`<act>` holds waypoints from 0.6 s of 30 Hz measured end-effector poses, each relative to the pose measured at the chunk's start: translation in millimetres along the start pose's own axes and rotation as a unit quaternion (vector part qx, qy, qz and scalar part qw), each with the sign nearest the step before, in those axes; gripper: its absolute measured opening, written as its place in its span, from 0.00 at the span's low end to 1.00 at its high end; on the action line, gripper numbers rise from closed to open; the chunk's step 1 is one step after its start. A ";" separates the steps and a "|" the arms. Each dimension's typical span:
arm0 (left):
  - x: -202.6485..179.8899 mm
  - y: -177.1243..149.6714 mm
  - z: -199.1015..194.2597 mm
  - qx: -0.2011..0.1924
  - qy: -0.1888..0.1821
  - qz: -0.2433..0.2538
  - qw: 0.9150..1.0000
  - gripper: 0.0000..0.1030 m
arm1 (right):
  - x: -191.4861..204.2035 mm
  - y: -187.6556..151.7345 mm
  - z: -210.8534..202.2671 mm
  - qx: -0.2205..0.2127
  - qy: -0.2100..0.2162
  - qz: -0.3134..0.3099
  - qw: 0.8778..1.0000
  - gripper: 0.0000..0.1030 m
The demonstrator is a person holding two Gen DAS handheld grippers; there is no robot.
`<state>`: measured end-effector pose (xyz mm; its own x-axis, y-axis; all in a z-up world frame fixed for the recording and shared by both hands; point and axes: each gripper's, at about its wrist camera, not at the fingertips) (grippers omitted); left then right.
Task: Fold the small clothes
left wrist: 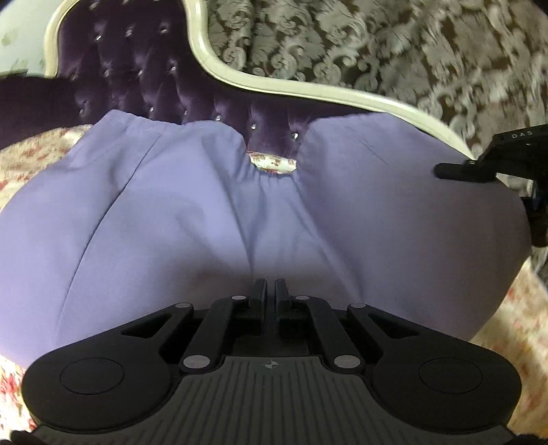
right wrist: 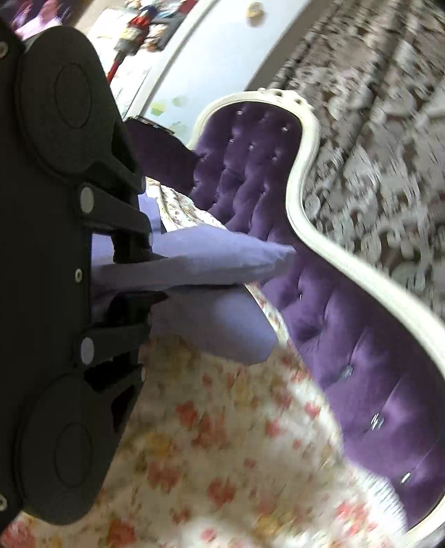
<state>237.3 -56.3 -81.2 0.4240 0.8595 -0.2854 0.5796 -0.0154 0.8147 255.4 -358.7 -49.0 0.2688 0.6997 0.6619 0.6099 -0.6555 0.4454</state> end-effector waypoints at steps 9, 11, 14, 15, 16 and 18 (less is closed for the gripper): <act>-10.7 -1.5 3.9 0.014 0.017 0.028 0.999 0.05 | -32.2 -11.8 6.4 0.012 -0.019 -0.011 1.000 0.61; -9.6 -4.0 3.0 0.015 0.016 0.021 1.000 0.05 | -29.1 -14.5 5.7 0.008 -0.033 -0.045 0.998 0.56; -6.8 -2.2 0.2 0.019 0.015 0.001 1.000 0.05 | -21.5 -18.0 2.9 0.004 -0.057 -0.092 0.994 0.27; -8.1 1.5 -0.3 0.022 0.017 -0.004 1.000 0.05 | -21.0 -17.4 1.2 0.004 -0.052 -0.089 0.995 0.25; -9.7 4.5 -1.2 0.023 0.019 -0.006 1.000 0.05 | -19.9 -16.6 -0.5 0.003 -0.048 -0.085 0.995 0.25; -14.2 11.0 -5.9 0.020 0.021 -0.010 1.000 0.05 | -18.1 -15.5 -1.7 0.002 -0.043 -0.084 0.996 0.24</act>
<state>233.5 -65.7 -65.2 0.3837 0.8801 -0.2795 0.6155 -0.0181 0.7880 239.8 -361.7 -66.8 0.2254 0.8205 0.5253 0.6541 -0.5270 0.5426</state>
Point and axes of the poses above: each gripper's, at about its wrist camera, not at the fingertips, and z roughly the way its jaws point, x to its left, y to its top, and after that the axes turned 13 degrees about -y, right-handed
